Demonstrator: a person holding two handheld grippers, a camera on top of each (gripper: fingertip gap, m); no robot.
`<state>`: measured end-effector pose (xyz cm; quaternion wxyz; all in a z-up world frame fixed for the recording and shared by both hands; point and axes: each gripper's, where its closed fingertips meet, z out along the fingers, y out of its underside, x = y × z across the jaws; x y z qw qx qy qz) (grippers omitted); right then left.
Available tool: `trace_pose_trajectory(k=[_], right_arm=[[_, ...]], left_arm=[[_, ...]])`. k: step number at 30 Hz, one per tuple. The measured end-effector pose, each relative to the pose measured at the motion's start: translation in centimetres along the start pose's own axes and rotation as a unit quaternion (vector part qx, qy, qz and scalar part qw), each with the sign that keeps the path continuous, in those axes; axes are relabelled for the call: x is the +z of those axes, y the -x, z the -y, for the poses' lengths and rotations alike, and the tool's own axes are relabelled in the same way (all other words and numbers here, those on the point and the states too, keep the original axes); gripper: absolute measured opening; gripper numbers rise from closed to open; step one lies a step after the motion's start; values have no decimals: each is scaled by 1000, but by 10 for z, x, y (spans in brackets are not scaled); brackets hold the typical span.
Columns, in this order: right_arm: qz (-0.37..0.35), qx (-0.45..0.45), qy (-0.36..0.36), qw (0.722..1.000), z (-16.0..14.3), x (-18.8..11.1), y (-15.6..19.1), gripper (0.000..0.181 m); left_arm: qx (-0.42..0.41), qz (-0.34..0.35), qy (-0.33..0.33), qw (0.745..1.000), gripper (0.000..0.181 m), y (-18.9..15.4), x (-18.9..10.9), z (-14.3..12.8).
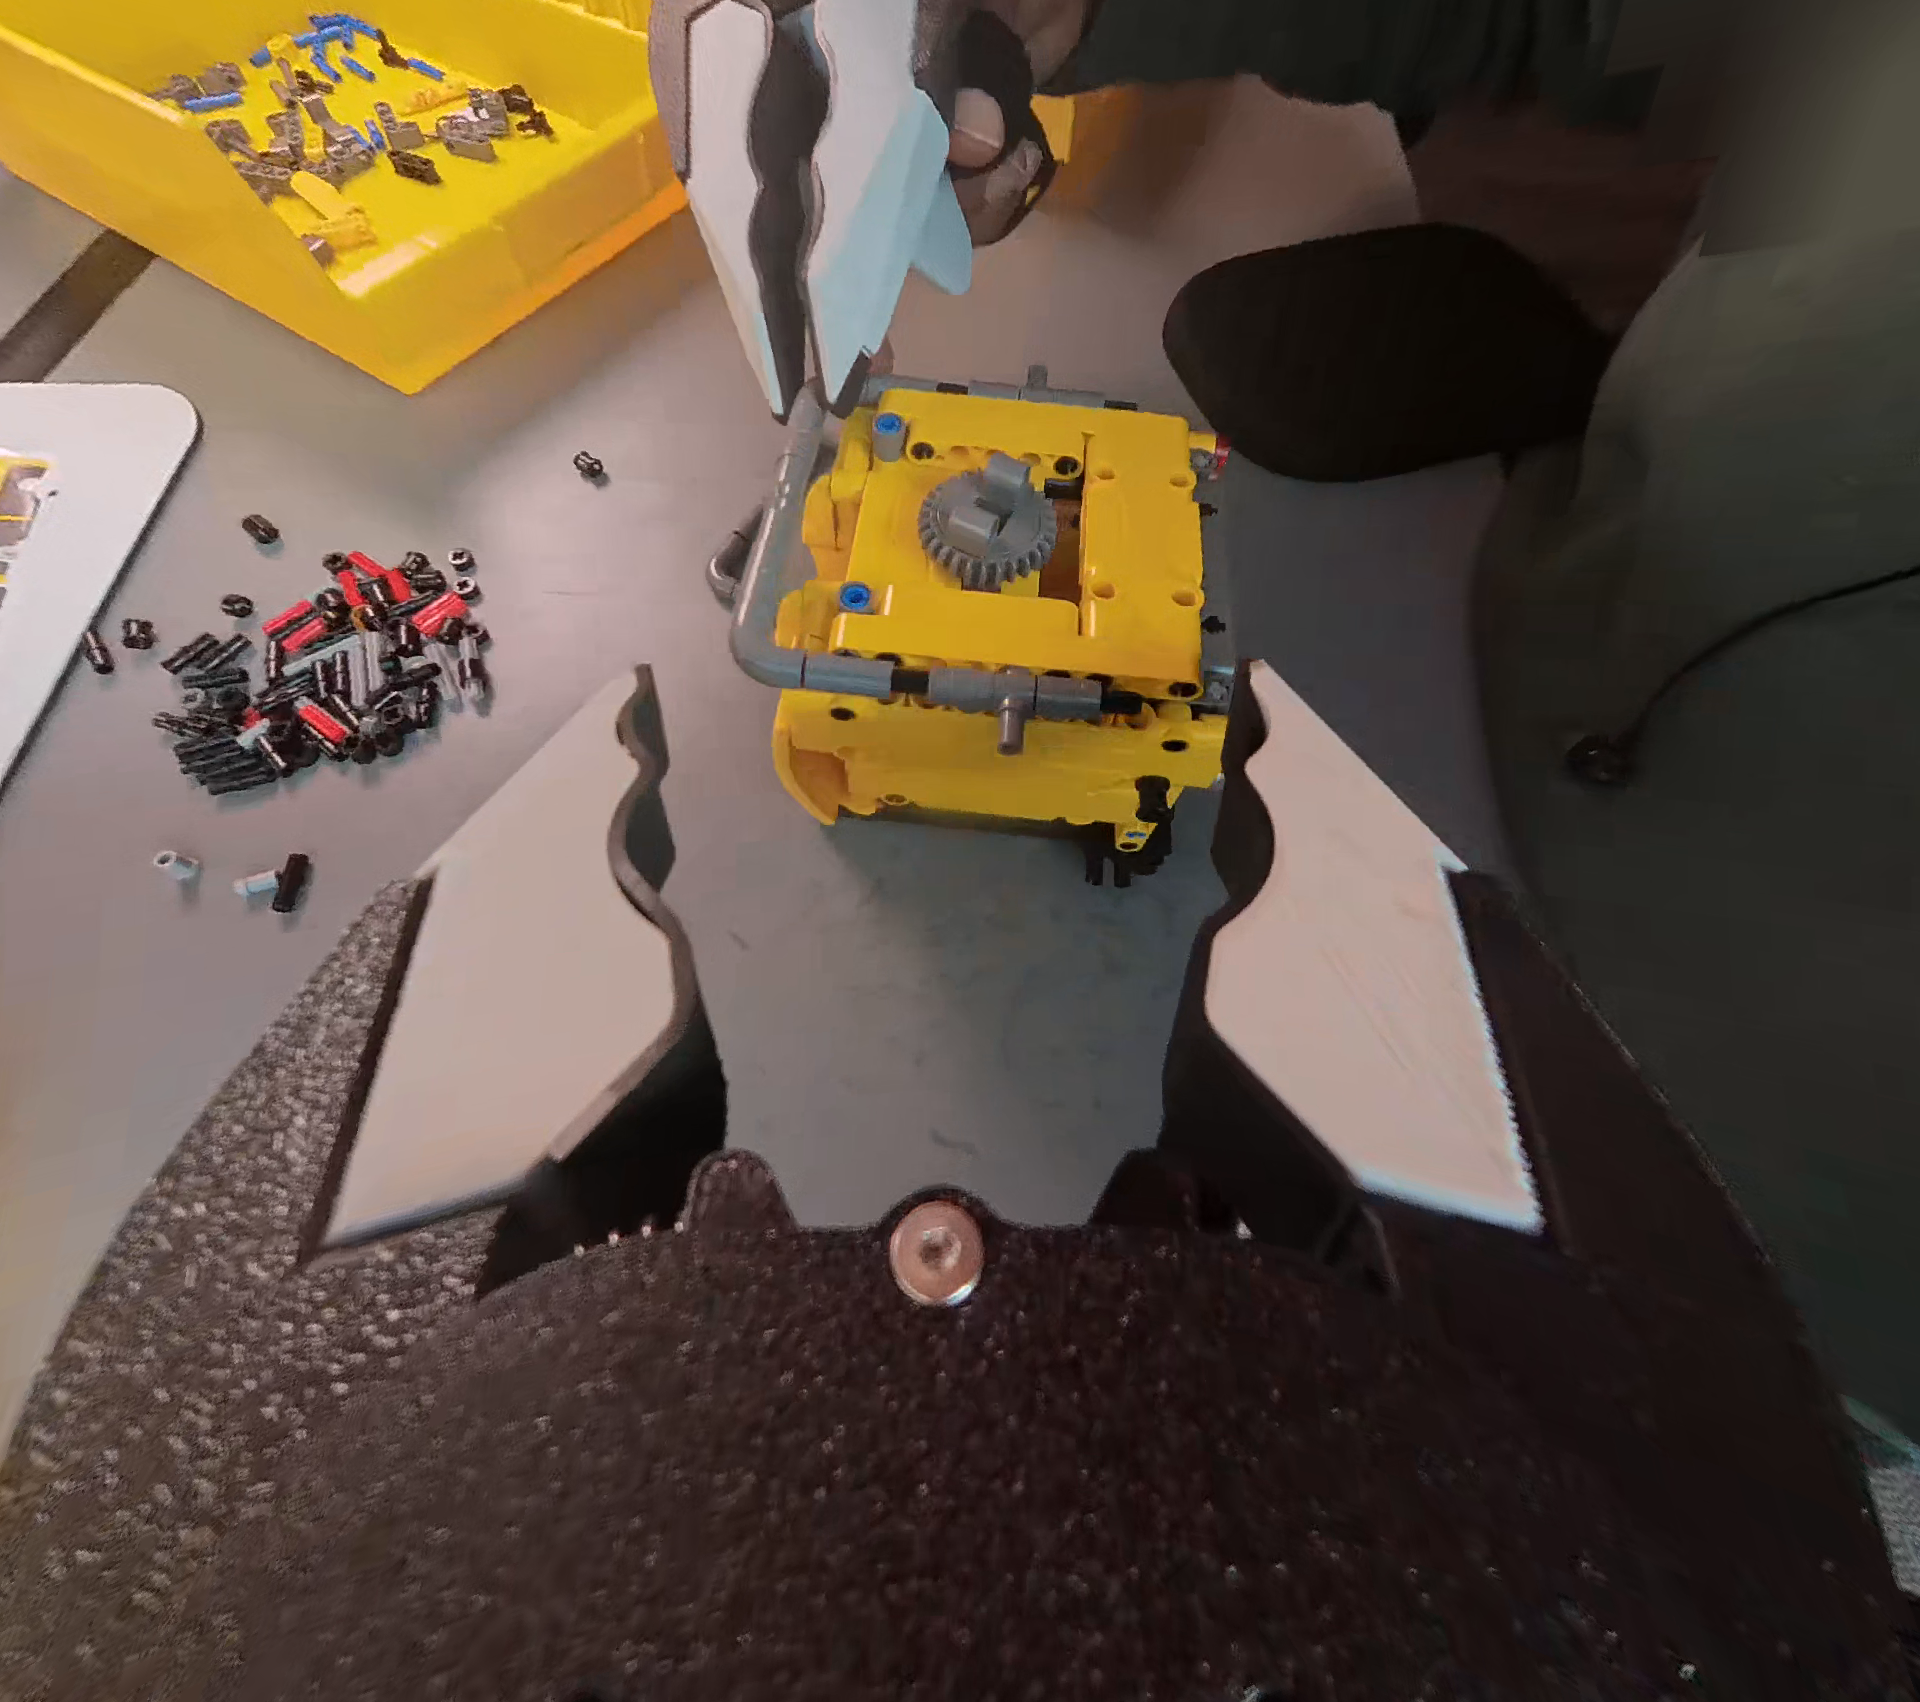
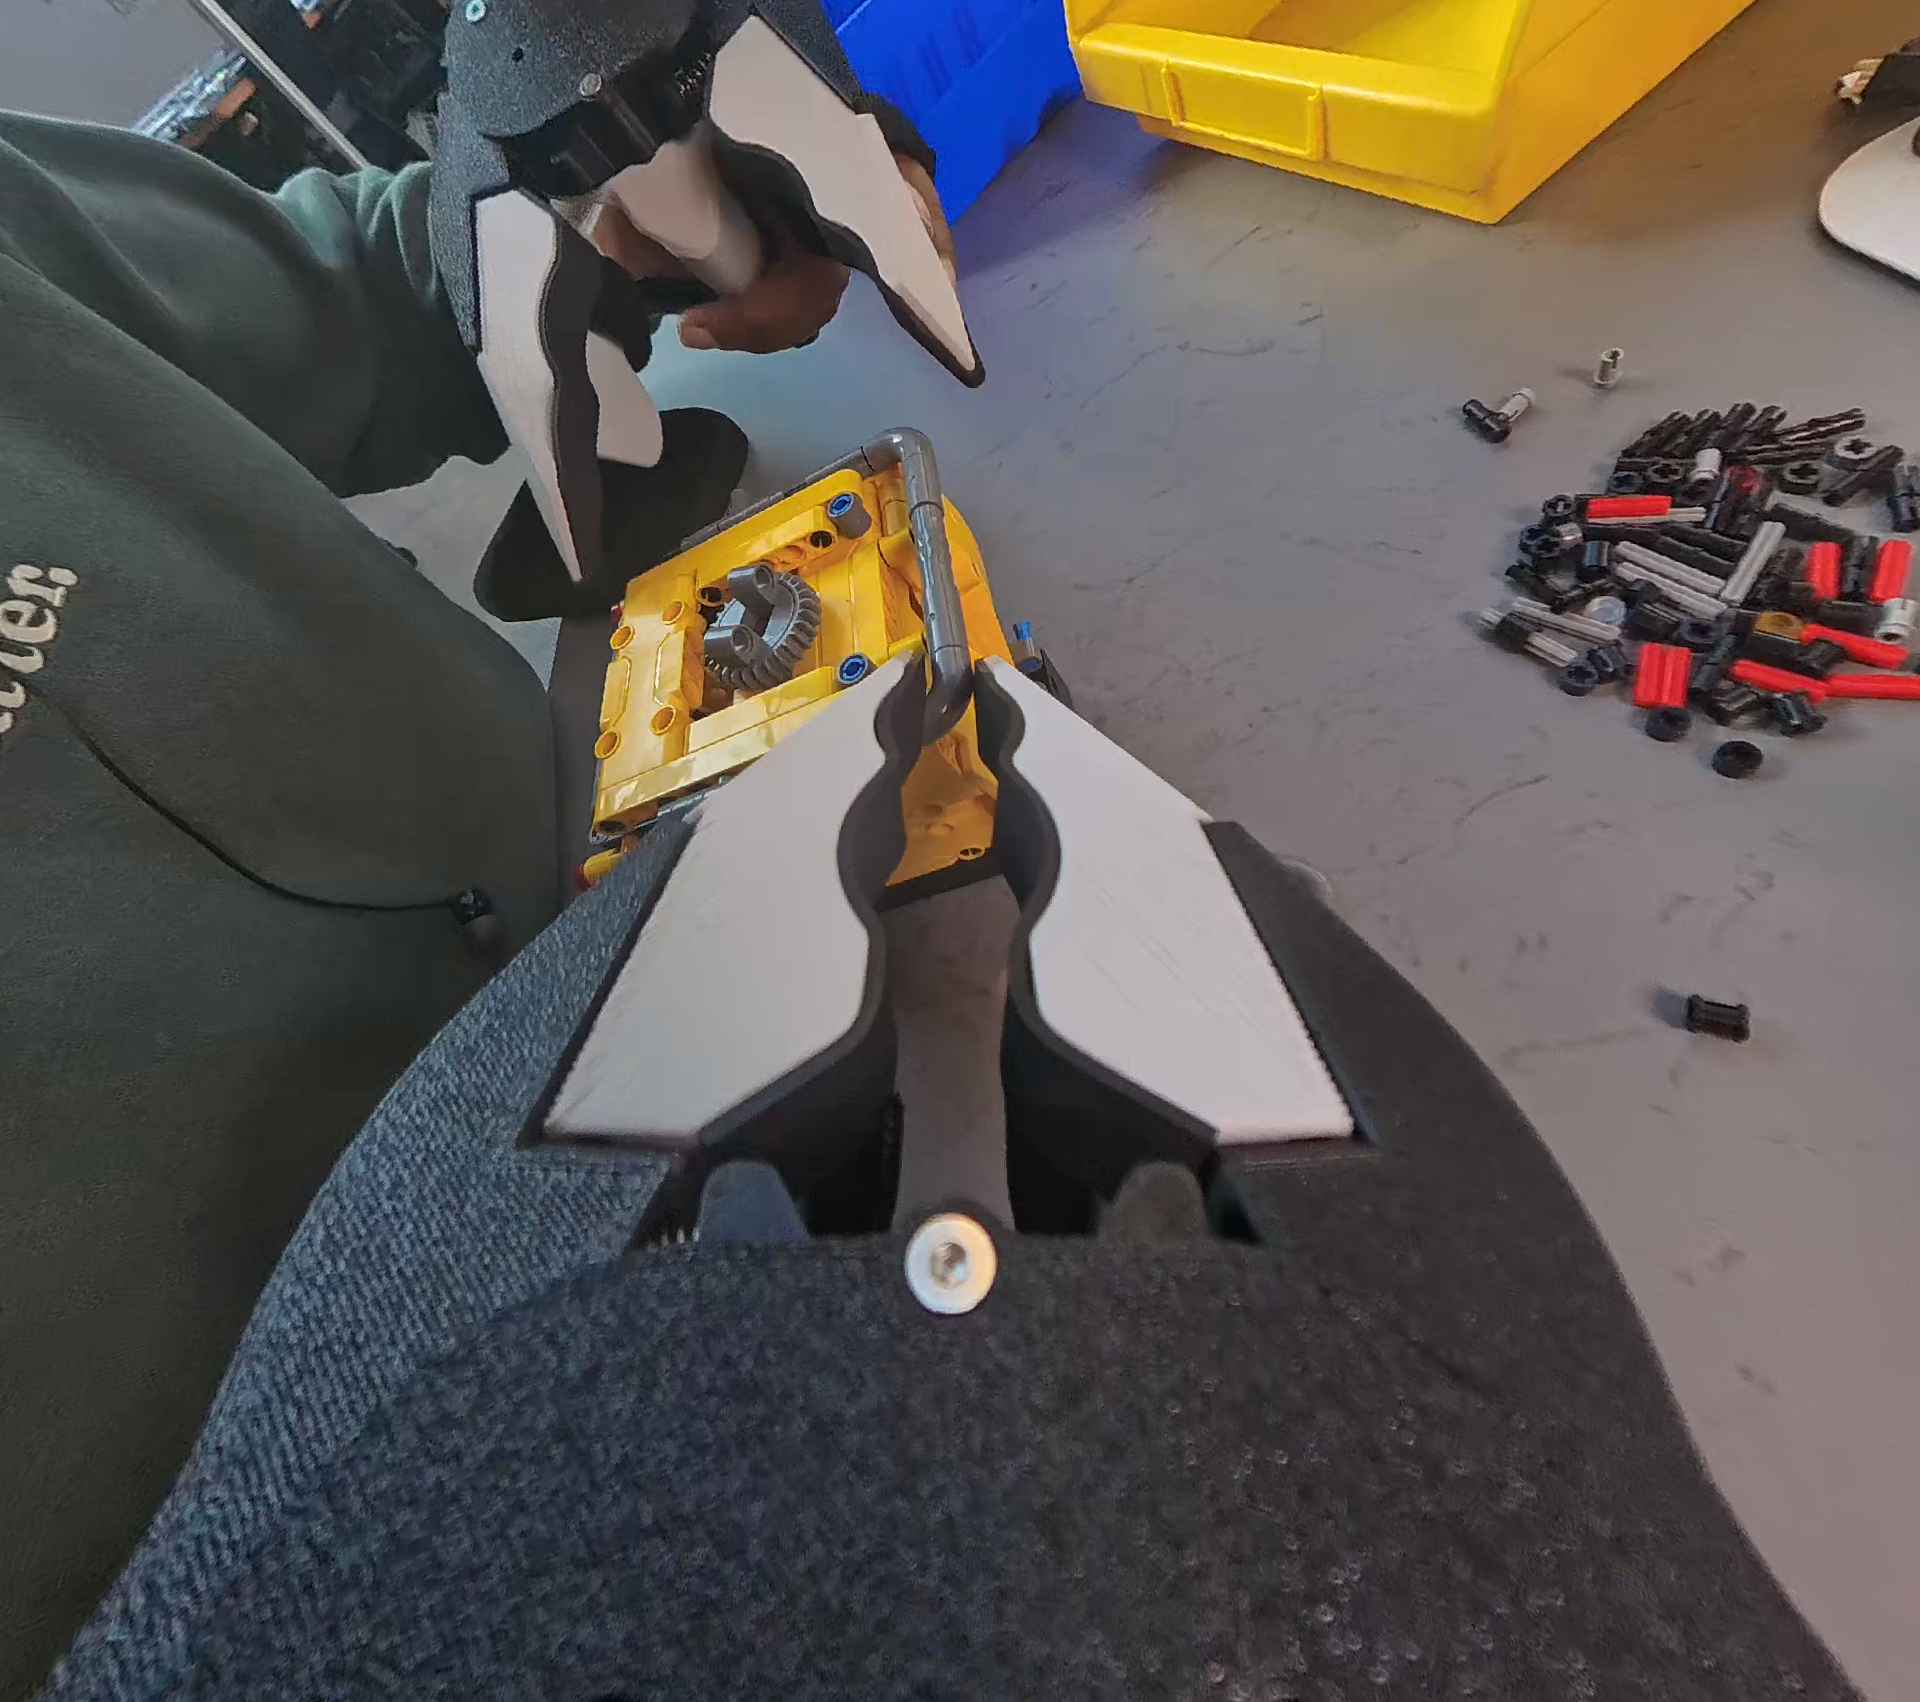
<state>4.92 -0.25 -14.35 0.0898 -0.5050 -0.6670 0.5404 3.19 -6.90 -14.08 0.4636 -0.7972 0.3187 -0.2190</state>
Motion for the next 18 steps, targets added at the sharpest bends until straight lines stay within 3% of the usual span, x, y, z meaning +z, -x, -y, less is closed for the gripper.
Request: trace_pose_trajectory(k=[3, 11, 18], right_arm=[[1, -10, 13, 1000, 0, 1, 1, 9], [1, -32, 34, 999, -4, 1, 6, 9], [12, -55, 29, 998, -7, 3, 12, 13]], left_arm=[[39, -6, 19, 999, 97, -8, 7, -6], [44, -41, 16, 998, 78, -8, 4, -6], [46, -45, 13, 998, 77, -12, 4, -7]])
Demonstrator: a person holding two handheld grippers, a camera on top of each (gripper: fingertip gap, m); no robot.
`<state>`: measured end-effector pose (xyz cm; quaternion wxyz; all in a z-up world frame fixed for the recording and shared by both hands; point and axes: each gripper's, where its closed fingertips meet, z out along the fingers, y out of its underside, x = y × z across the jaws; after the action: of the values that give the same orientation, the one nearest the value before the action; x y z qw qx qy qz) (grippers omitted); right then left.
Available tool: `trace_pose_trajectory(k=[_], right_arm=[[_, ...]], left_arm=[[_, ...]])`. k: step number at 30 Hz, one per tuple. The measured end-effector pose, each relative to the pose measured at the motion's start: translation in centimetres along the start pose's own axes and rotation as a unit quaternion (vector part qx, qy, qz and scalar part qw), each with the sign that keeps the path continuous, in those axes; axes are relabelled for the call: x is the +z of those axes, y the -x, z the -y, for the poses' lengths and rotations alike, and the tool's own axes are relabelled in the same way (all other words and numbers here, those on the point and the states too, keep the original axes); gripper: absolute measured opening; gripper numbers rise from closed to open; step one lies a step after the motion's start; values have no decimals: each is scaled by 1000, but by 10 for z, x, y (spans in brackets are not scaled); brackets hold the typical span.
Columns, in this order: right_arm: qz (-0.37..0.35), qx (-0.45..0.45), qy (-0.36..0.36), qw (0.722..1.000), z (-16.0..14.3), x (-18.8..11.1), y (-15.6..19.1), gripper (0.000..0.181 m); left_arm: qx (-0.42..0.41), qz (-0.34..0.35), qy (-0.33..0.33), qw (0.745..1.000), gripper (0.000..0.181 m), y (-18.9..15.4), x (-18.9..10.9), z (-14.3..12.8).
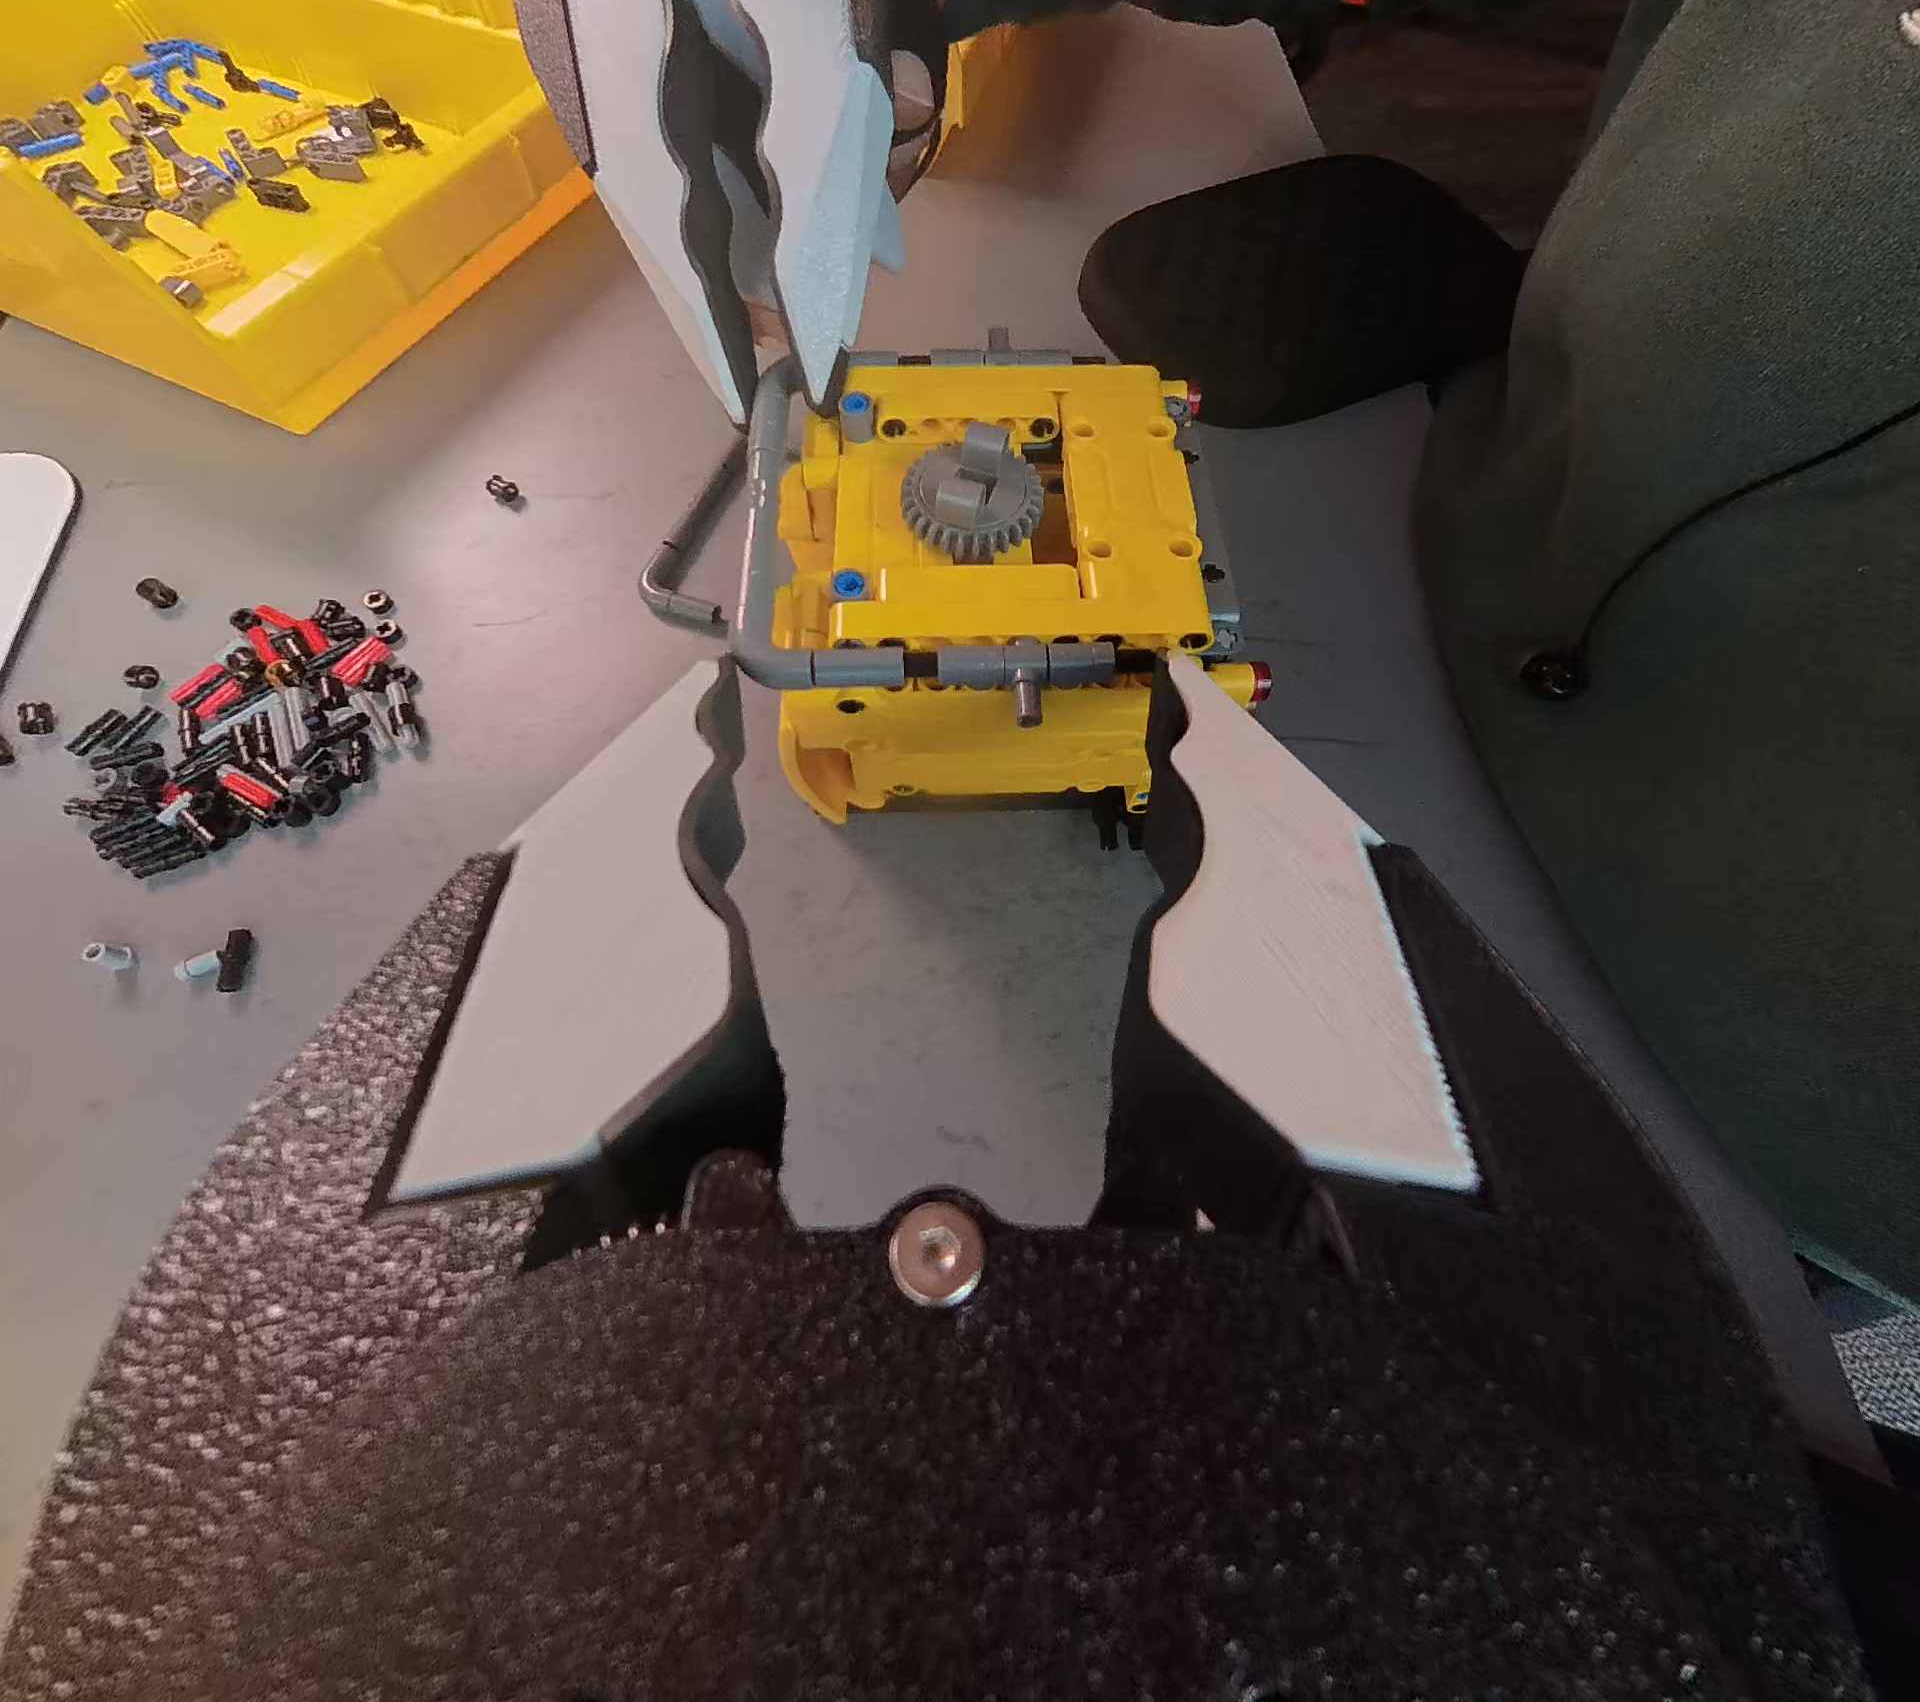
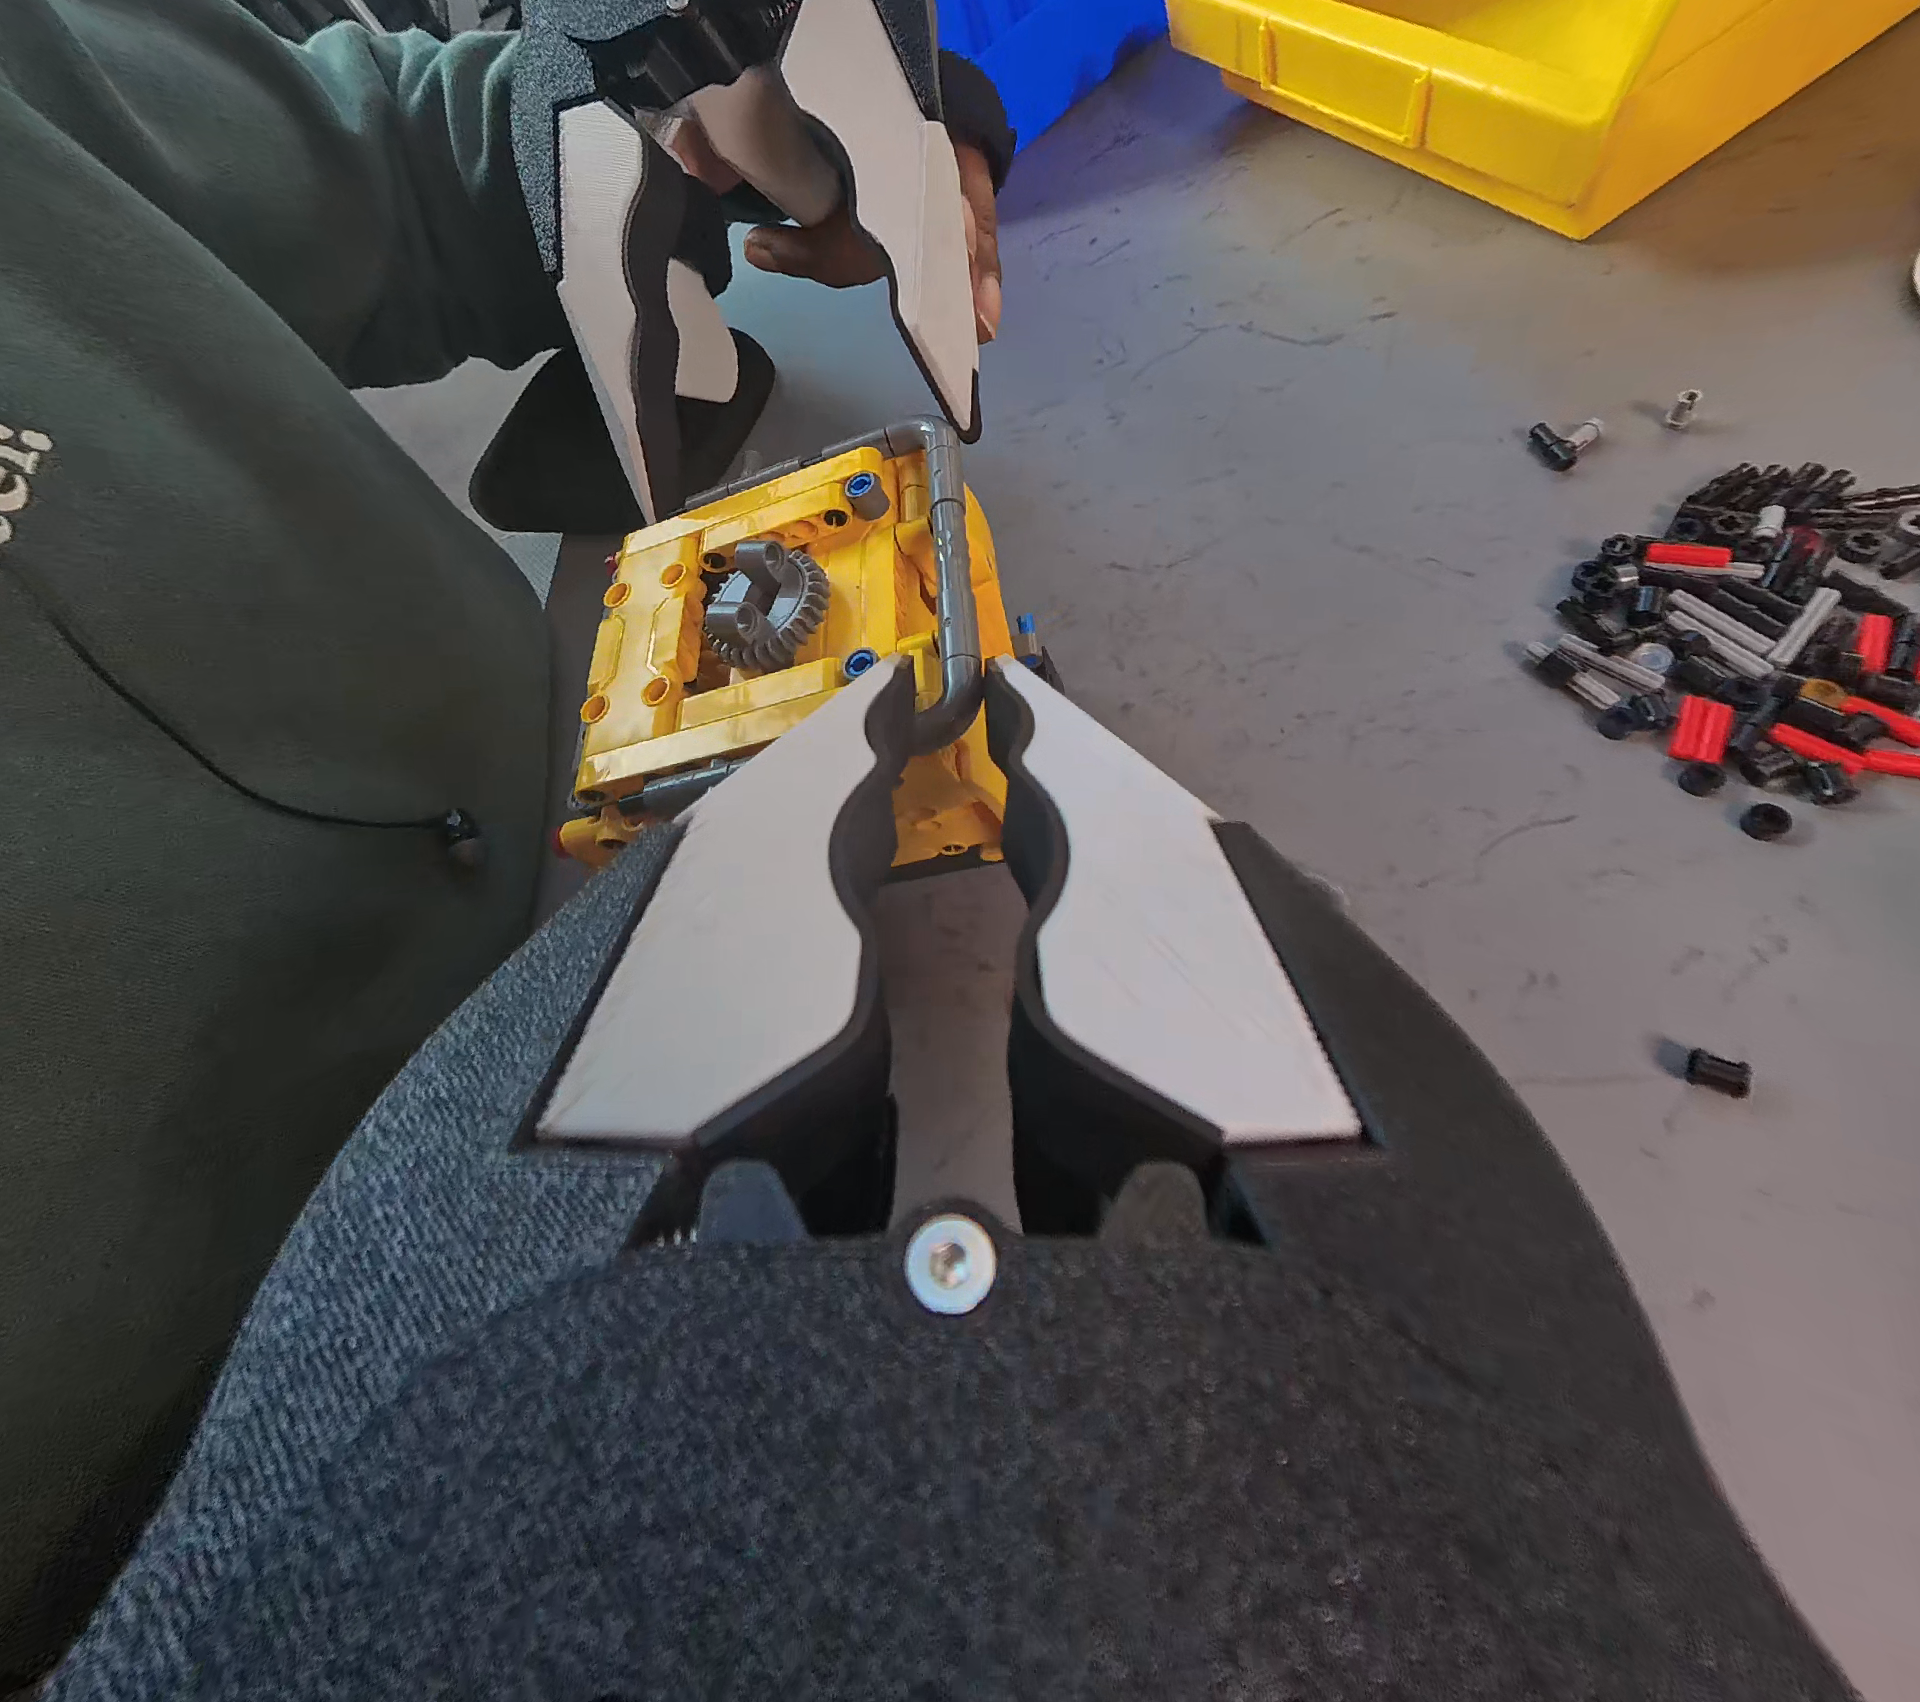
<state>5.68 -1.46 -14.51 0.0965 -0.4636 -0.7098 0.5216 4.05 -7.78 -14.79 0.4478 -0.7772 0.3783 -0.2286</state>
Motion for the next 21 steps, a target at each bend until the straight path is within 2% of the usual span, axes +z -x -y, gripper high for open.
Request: trace_pose_trajectory(k=[4, 5, 6, 8, 10, 12, 14, 16, 21], right_arm=[[-4, -25, -37, 999, 2, -3, 0, 23], [2, -32, -47, 998, 3, -5, 3, 39], [21, -38, -55, 998, 2, -7, 9, 62], [39, -50, -74, 995, 2, -13, 19, 79], [36, -86, -61, 994, -6, -13, 28, 94], [6, -133, -42, 990, -15, -9, 32, 98], [-22, -153, -35, 987, -18, -6, 31, 93], [-22, -157, -39, 987, -20, -4, 36, 86], [-37, -165, -46, 984, -19, -4, 37, 83]], left_arm=[[3, 1, -1, 1000, 77, -2, 0, 0], [3, -1, 0, 1000, 77, -2, 1, 0], [4, -2, 1, 1000, 77, -3, 1, 0], [6, -3, 3, 1000, 77, -3, 1, 0], [8, -4, 5, 1000, 77, -3, 1, 1], [9, -3, 6, 1000, 77, -3, 1, 1], [9, -3, 6, 1000, 77, -3, 2, 1], [7, -3, 6, 1000, 77, -3, 2, 1], [5, -4, 6, 1000, 77, -5, 3, 1]])
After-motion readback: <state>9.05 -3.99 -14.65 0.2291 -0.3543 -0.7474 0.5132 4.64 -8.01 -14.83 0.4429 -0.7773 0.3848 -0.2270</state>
